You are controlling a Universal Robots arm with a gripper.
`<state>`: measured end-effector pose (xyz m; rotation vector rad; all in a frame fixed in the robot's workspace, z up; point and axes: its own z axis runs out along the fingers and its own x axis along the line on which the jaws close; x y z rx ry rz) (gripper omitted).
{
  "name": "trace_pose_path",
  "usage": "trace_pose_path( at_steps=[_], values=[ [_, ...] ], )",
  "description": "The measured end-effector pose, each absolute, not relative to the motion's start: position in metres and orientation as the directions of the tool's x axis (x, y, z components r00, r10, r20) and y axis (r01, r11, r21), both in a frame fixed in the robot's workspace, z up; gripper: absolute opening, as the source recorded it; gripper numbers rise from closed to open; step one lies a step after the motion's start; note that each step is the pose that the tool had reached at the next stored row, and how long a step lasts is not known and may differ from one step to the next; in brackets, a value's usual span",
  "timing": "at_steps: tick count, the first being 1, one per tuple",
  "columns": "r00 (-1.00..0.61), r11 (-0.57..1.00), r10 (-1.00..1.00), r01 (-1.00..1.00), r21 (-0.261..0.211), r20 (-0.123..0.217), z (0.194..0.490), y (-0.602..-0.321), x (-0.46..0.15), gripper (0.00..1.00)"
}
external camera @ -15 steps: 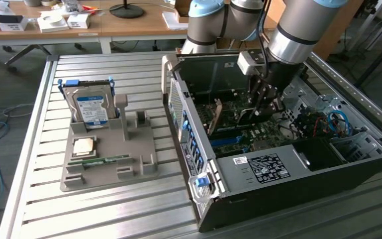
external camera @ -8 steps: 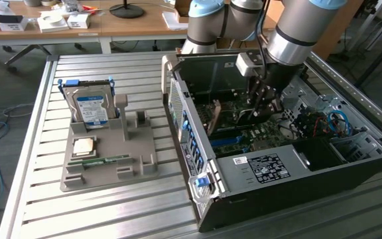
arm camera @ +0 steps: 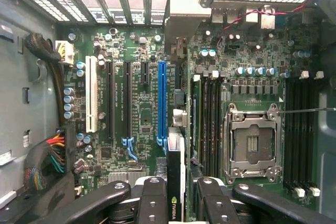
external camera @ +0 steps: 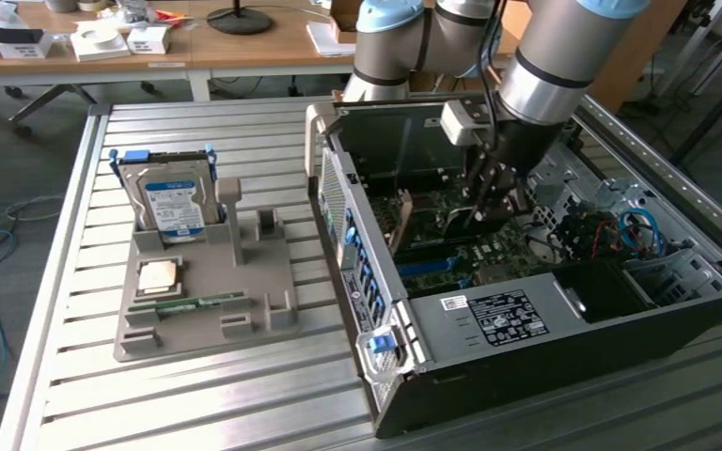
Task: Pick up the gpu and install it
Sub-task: 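Insert the gpu into the slot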
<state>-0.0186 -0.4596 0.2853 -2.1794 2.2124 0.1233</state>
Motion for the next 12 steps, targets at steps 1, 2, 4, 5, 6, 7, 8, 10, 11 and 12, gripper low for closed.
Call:
trace_pose_path(
  at_steps=[1,2,4,5,6,7,8,10,11,12],
  values=[
    [-0.016,0.014,-0.997,-0.999,0.033,-0.079,0.2854,-0.4606,-0.0187,0.27],
    [-0.017,0.014,-0.997,-0.999,0.033,-0.079,0.2854,-0.4618,-0.0187,0.27],
    [-0.017,0.014,-0.997,-0.999,0.033,-0.079,0.2854,-0.4642,-0.0187,0.27],
    [-0.017,0.014,-0.997,-0.999,0.033,-0.079,0.2854,-0.4650,-0.0188,0.27],
    [-0.017,0.014,-0.997,-0.999,0.033,-0.079,0.2854,-0.4657,-0.0188,0.27],
    [-0.017,0.014,-0.997,-0.999,0.033,-0.079,0.2854,-0.4662,-0.0190,0.27],
    [-0.017,0.014,-0.997,-0.999,0.033,-0.080,0.2854,-0.4667,-0.0195,0.27],
    [-0.016,0.014,-0.997,-0.999,0.033,-0.079,0.2854,-0.4676,-0.0210,0.27],
    [-0.016,0.014,-0.997,-0.999,0.033,-0.080,0.2854,-0.4680,-0.0219,0.27],
    [-0.016,0.014,-0.997,-0.999,0.033,-0.079,0.2854,-0.4683,-0.0228,0.27]
  ],
)
